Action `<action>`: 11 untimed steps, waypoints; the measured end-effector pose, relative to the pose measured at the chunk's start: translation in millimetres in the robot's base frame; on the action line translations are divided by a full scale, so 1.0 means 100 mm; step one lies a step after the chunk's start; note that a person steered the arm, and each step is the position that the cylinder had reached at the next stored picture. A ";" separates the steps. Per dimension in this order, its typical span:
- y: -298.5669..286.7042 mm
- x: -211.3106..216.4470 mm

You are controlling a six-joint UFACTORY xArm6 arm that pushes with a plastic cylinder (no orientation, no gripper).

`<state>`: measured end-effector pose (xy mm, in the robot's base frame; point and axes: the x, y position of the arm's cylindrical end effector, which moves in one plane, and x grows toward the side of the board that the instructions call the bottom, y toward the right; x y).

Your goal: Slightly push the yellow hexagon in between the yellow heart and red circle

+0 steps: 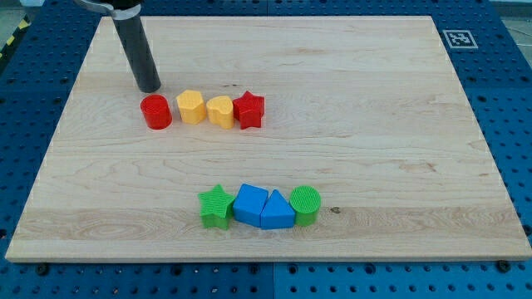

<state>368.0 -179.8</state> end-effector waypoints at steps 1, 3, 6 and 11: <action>0.09 0.00; 0.49 0.01; 0.61 0.01; 0.71 0.02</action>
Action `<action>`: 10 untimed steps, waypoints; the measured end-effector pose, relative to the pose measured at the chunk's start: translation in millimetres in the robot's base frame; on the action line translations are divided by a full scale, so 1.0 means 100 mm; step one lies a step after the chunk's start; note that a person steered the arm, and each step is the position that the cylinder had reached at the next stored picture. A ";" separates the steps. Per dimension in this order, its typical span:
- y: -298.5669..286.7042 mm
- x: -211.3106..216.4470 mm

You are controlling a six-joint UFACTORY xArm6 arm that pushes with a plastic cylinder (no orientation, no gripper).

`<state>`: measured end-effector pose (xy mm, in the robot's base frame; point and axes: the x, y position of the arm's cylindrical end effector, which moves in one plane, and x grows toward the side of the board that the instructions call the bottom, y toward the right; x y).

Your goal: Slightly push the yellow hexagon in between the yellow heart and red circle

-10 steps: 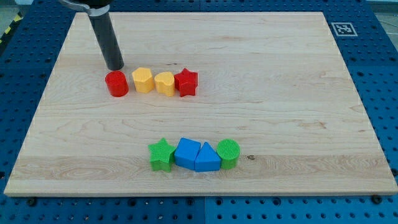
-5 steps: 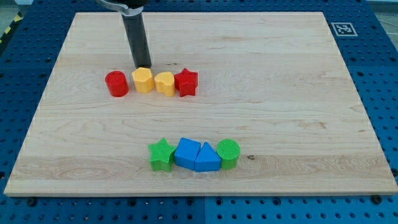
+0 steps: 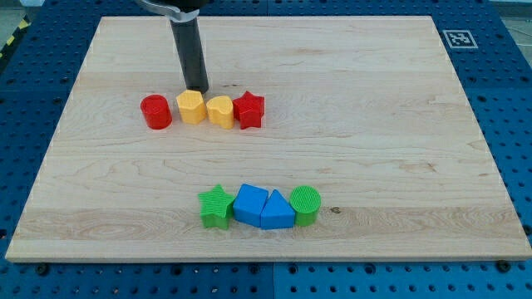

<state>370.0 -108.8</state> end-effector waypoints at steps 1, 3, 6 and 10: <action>-0.04 0.00; -0.07 0.06; -0.07 0.21; 0.15 -0.16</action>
